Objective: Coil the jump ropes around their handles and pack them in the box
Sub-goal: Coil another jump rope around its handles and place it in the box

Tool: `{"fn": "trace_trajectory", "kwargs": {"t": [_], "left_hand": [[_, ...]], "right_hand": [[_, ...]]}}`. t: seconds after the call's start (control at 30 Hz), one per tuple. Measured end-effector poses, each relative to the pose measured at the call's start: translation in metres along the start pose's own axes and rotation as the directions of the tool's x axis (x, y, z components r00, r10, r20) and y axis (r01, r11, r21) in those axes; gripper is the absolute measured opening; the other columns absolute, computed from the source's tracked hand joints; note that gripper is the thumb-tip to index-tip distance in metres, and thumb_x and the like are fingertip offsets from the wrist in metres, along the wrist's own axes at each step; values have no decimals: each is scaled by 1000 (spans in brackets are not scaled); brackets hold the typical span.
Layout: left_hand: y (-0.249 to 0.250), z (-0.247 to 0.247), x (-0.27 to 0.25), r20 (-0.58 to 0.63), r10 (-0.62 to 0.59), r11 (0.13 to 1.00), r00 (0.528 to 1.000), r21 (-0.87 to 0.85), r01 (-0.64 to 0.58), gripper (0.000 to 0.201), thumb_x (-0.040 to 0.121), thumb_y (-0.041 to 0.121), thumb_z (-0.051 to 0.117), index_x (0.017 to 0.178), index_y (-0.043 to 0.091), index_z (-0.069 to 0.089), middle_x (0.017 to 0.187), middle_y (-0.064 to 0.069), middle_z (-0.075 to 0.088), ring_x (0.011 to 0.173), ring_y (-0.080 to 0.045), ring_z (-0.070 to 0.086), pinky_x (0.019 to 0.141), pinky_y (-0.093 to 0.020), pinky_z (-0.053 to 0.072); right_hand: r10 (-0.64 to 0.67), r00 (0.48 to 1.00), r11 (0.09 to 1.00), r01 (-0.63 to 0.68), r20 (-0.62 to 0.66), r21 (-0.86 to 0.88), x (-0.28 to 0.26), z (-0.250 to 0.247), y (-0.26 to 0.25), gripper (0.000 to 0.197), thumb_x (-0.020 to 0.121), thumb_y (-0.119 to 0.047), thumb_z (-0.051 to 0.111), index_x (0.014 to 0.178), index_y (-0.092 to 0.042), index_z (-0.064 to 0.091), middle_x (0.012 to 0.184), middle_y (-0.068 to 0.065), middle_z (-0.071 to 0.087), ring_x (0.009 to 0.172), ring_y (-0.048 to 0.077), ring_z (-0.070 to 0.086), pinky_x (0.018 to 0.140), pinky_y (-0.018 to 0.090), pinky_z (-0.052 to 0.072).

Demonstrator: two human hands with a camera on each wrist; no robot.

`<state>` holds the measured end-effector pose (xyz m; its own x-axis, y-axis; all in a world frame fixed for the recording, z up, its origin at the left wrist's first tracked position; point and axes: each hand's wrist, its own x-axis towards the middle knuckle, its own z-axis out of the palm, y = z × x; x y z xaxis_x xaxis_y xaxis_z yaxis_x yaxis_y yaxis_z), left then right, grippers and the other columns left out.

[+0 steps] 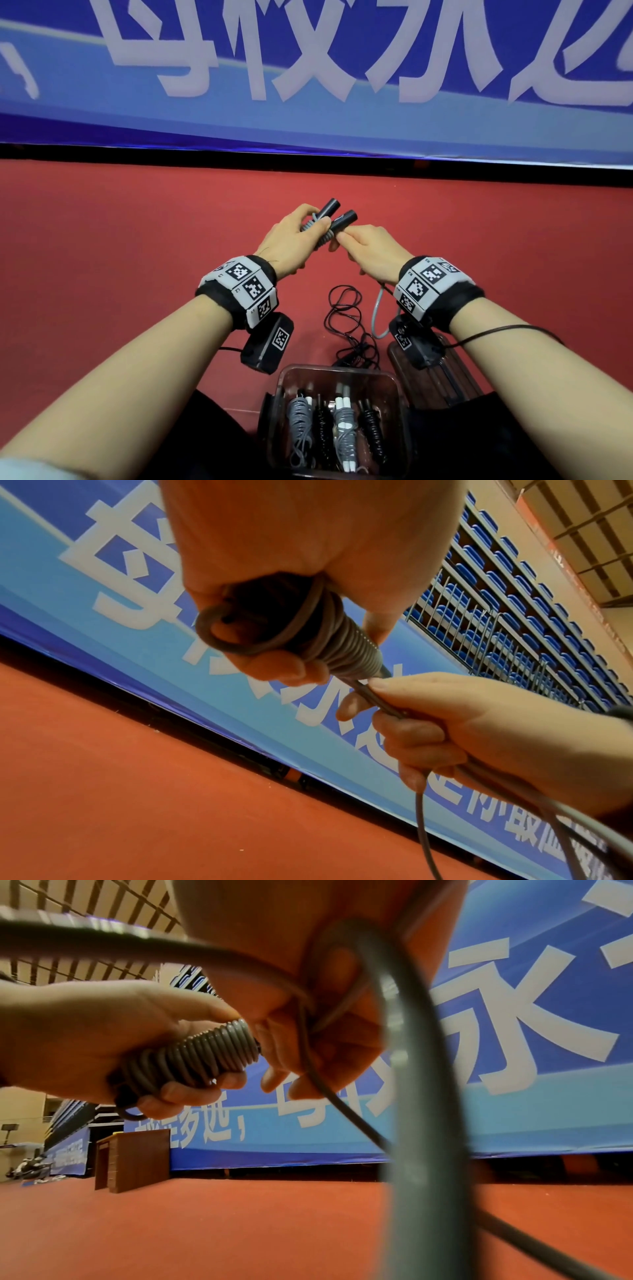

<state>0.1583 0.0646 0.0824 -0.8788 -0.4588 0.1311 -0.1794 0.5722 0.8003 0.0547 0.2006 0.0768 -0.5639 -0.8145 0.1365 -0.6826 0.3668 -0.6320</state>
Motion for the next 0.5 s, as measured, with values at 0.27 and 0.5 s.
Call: {"fn": "trace_trajectory", "kwargs": {"t": [0.27,0.5], "left_hand": [[-11,-1,7,-155,-98,983,983,139,120,47,87,68,39,108,28,50,91,-6,67,81,-34,66,78,-48,55],[-17,-7,6,-280,-36,879,959,449,164,40,95,57,40,109,20,47,86,-6,61,77,-33,56,68,-36,40]], "right_hand": [[18,1000,998,-20,-17,-65,0,-1,-5,32,96,-43,48,76,-27,66,62,-3,60,63,20,60,72,42,53],[143,990,979,-141,6,-150,0,-14,4,35,90,-47,58,64,-25,64,60,-9,67,66,11,66,72,32,54]]}}
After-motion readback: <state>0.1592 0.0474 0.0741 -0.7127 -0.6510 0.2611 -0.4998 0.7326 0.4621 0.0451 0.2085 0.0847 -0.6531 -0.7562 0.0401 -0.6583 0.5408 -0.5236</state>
